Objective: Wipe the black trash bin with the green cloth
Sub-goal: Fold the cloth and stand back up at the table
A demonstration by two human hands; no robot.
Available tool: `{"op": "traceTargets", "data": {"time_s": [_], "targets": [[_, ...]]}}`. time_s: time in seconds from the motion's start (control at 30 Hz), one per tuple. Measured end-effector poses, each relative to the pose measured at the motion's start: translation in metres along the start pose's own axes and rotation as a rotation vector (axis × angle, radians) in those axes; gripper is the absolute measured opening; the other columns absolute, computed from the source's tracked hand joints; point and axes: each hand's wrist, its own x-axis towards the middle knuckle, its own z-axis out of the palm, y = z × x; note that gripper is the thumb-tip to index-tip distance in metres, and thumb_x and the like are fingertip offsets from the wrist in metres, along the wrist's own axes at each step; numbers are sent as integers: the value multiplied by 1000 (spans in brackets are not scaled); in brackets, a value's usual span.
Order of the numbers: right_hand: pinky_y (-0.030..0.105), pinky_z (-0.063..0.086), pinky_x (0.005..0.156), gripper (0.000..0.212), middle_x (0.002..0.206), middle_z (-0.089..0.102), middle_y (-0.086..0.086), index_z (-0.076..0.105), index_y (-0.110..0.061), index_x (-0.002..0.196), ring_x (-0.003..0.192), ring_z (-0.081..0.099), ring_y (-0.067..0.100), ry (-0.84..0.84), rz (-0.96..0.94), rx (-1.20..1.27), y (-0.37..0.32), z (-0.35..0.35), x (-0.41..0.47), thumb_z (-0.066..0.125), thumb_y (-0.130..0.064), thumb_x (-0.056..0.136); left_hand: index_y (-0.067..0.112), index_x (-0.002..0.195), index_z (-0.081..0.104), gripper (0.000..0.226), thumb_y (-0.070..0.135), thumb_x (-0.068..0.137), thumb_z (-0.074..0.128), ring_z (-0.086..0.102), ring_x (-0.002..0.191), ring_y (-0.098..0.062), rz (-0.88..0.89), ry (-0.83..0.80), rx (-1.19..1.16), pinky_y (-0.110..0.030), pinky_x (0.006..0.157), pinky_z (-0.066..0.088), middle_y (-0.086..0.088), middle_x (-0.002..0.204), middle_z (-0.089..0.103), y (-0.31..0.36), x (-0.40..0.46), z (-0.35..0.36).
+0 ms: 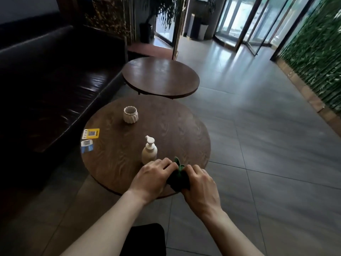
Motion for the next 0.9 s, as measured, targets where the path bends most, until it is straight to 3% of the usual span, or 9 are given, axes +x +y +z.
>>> {"op": "traceTargets", "data": {"time_s": [0.23, 0.43, 0.63, 0.7, 0.77, 0.83, 0.9], "targets": [[35, 50, 74, 38, 105, 58, -6, 57, -26, 119, 99, 57, 21, -118, 9, 0, 65, 45, 71, 72, -33, 85, 22, 120, 61, 39, 10, 83, 64, 63, 96, -22, -85, -81, -26, -38, 77, 54, 4, 116, 64, -27, 66, 64], [30, 45, 68, 41, 106, 58, -8, 56, -27, 123, 97, 55, 18, -190, -37, 32, 136, 97, 141, 72, -39, 87, 23, 125, 58, 39, 13, 88, 61, 63, 104, -24, -174, -164, -27, -41, 85, 54, 3, 121, 62, -52, 136, 135], [30, 54, 66, 35, 102, 62, -3, 65, -22, 117, 91, 59, 20, -195, -99, 4, 192, 157, 198, 71, -16, 83, 22, 128, 58, 40, 12, 89, 59, 64, 106, -24, -227, -192, 13, -39, 88, 53, 1, 126, 61, -85, 187, 206], [37, 60, 81, 37, 111, 66, 2, 67, -20, 118, 103, 63, 25, -203, -136, -4, 206, 182, 209, 68, -14, 82, 22, 129, 59, 41, 12, 90, 60, 62, 113, -24, -267, -204, 28, -39, 94, 52, -1, 135, 58, -96, 193, 232], [48, 50, 107, 43, 137, 61, 10, 63, -22, 132, 132, 55, 34, -266, -132, -6, 218, 208, 214, 67, -23, 89, 24, 129, 57, 40, 22, 89, 63, 54, 129, -25, -306, -244, 44, -39, 108, 44, -1, 149, 47, -107, 194, 255], [54, 26, 124, 55, 163, 35, 11, 45, -30, 152, 154, 25, 32, -369, -103, 1, 227, 229, 213, 55, -43, 99, 28, 134, 51, 47, 42, 89, 58, 30, 148, -23, -321, -289, 57, -41, 123, 24, 0, 163, 27, -115, 191, 275], [50, 10, 129, 62, 172, 9, 4, 18, -39, 161, 159, -2, 23, -407, -101, 62, 236, 246, 211, 36, -56, 104, 30, 148, 37, 62, 56, 92, 44, 7, 156, -18, -319, -311, 57, -43, 126, 11, 3, 169, 10, -121, 185, 292]]}}
